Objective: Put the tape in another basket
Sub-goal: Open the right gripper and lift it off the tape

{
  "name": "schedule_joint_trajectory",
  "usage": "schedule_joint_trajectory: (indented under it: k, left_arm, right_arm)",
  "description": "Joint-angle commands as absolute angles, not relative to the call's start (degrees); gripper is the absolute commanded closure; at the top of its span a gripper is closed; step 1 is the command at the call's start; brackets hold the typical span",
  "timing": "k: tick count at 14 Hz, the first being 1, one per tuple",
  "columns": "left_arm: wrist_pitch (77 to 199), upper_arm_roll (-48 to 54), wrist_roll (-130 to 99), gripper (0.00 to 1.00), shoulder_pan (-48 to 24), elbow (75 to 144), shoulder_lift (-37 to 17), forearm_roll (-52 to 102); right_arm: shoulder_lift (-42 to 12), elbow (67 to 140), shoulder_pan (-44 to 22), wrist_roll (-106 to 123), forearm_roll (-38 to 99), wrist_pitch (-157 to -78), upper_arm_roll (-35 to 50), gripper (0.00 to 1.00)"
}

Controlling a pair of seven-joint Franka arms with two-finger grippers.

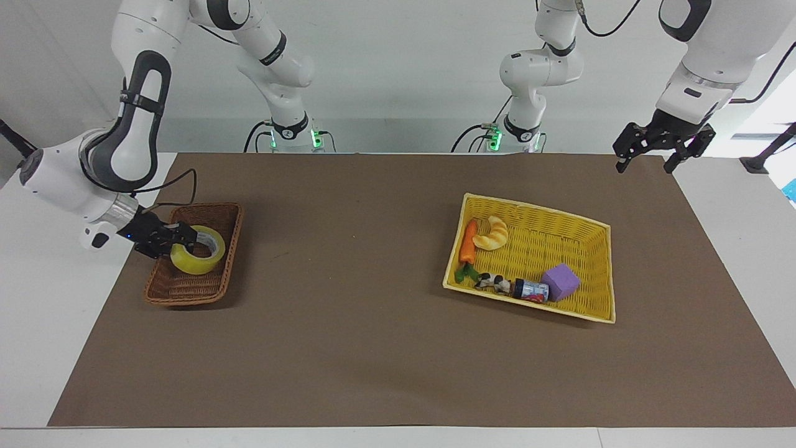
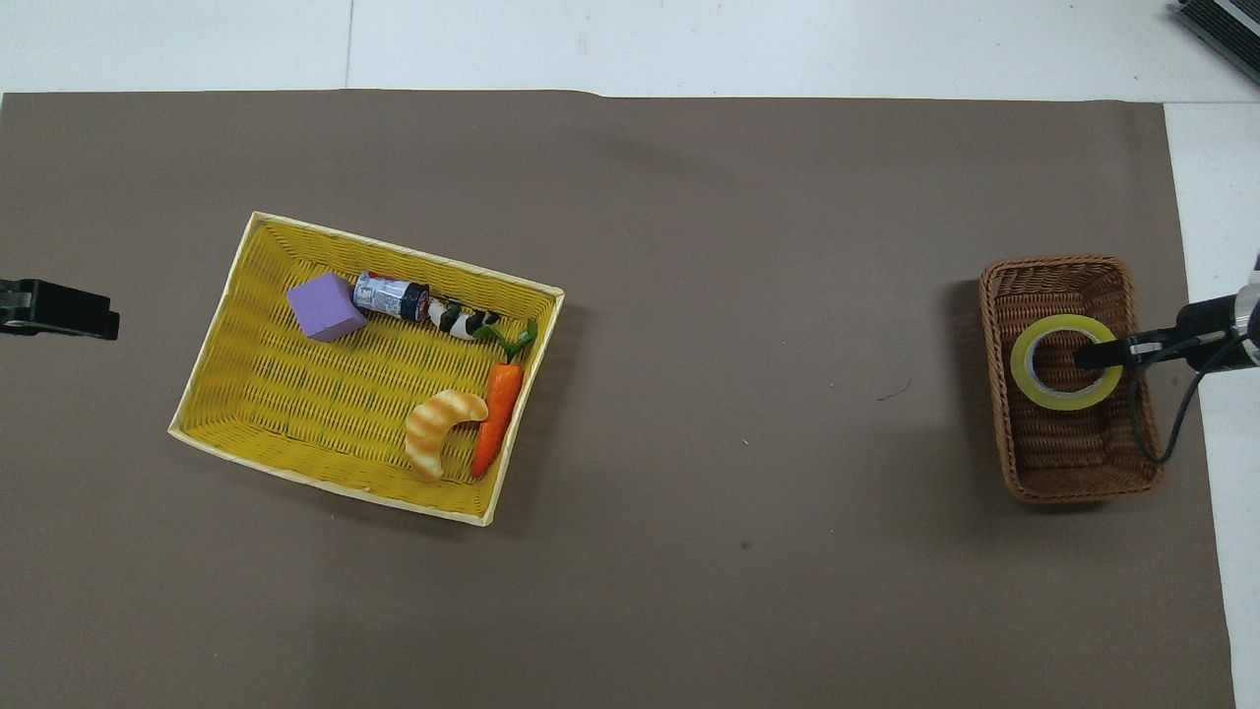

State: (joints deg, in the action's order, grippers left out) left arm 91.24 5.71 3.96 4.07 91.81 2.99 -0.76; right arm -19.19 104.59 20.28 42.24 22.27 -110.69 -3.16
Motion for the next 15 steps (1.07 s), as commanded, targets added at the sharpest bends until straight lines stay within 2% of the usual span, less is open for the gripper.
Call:
schedule_joint_trajectory:
  k: [1,2,6,15]
  left_arm:
    - [90.6,5.4,4.0,0.00,3.7,93.6,4.9,-1.2]
    - [90.5,5.4,4.1,0.00,3.7,93.5,4.9,-1.2]
    - [87.2,5.4,4.0,0.00,3.8,93.1,5.0,-1.2]
    - [88.0,5.0,4.1,0.00,4.7,93.1,4.9,-1.2]
  right_arm:
    - [-18.2,105.6,20.5,43.3,21.3,-111.2,-2.9,0.10]
    - [-18.2,105.4,20.6,43.3,21.3,-111.1,-2.9,0.00]
    - [-18.4,102.9,21.5,42.9,23.4,-108.1,-2.8,0.00]
    - [-13.6,96.2,20.3,30.9,22.0,-108.5,0.8,0.00]
